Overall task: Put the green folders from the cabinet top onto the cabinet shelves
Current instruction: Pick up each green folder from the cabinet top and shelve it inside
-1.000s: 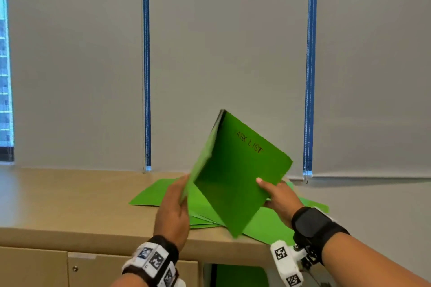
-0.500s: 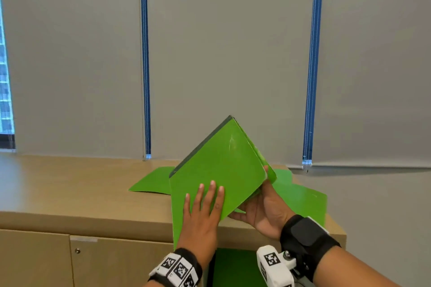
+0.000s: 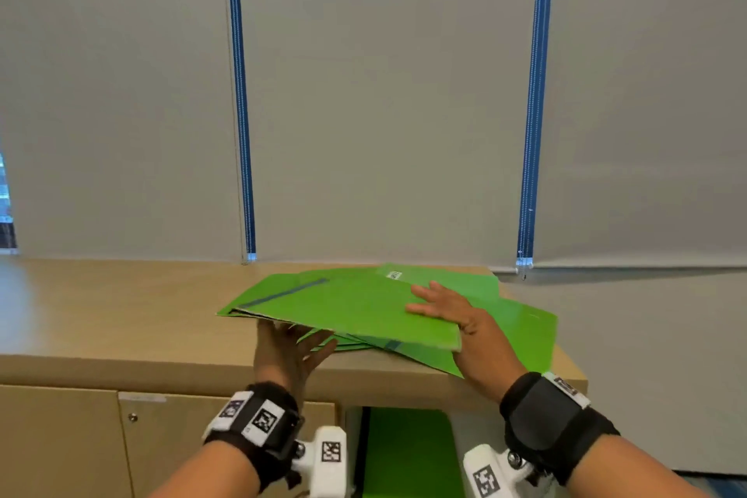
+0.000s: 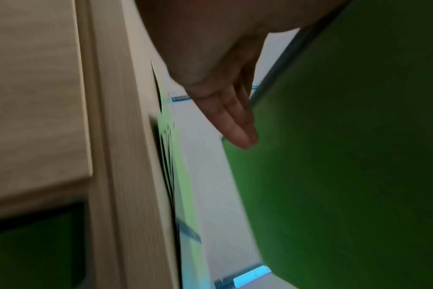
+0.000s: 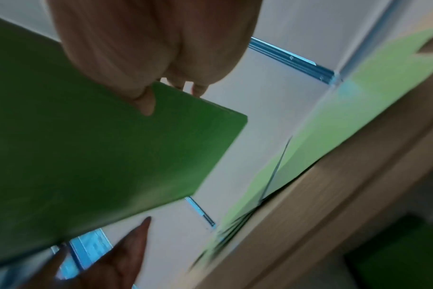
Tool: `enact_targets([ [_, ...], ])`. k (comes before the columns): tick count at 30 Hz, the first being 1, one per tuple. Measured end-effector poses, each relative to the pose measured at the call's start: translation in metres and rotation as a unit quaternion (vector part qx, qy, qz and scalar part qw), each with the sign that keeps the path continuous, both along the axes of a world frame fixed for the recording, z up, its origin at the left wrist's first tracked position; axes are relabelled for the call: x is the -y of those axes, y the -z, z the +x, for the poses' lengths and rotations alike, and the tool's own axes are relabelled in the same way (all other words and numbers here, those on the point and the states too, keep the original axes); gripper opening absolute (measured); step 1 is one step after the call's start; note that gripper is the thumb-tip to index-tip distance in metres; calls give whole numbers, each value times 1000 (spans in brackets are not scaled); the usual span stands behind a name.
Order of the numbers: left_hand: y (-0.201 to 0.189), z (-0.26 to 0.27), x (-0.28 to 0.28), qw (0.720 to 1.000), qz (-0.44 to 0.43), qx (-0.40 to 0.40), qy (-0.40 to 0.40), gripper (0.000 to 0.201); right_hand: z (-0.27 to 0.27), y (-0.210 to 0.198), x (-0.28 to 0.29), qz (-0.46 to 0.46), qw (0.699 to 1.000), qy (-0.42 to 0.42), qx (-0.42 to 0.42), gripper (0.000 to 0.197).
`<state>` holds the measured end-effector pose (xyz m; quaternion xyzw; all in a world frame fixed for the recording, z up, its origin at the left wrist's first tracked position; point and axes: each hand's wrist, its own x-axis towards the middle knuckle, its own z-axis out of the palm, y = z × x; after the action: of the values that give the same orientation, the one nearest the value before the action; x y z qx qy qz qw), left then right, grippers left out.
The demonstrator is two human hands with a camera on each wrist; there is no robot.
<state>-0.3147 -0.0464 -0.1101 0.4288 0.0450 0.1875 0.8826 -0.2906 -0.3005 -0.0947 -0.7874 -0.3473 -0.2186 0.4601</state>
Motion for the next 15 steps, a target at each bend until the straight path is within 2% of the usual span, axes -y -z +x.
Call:
enact_targets([
  [2,-3,-3,-11,1000,-18,15,6,47,10,15,7,-45,998,18,29,90],
  [4,-3,-4,-18,1000,-5,8,26,38,15,22,14,-56,997,41,34,73],
  [6,3,-1,-26,997,58,-34,31,24,19,29,22,-73,995,62,28,54],
  [8,13,2,-32,982,172,-74,3,19,23,34,30,-89,990,107,13,61],
  [10,23,5,-31,965,250,-77,-10,20,26,34,36,-16,990,128,-62,66],
  [11,28,7,-30,963,261,-72,-2,20,28,34,38,66,983,97,-141,58],
  [12,32,7,-27,961,268,-73,-2,19,32,37,39,162,957,48,-234,47],
  [13,37,10,-25,958,277,-76,-7,19,34,40,39,215,924,8,-317,37],
  [14,43,11,-23,953,290,-85,-18,19,37,46,38,244,900,-17,-361,35],
  [15,52,13,-20,948,305,-93,-28,20,33,51,35,224,900,-12,-374,38],
])
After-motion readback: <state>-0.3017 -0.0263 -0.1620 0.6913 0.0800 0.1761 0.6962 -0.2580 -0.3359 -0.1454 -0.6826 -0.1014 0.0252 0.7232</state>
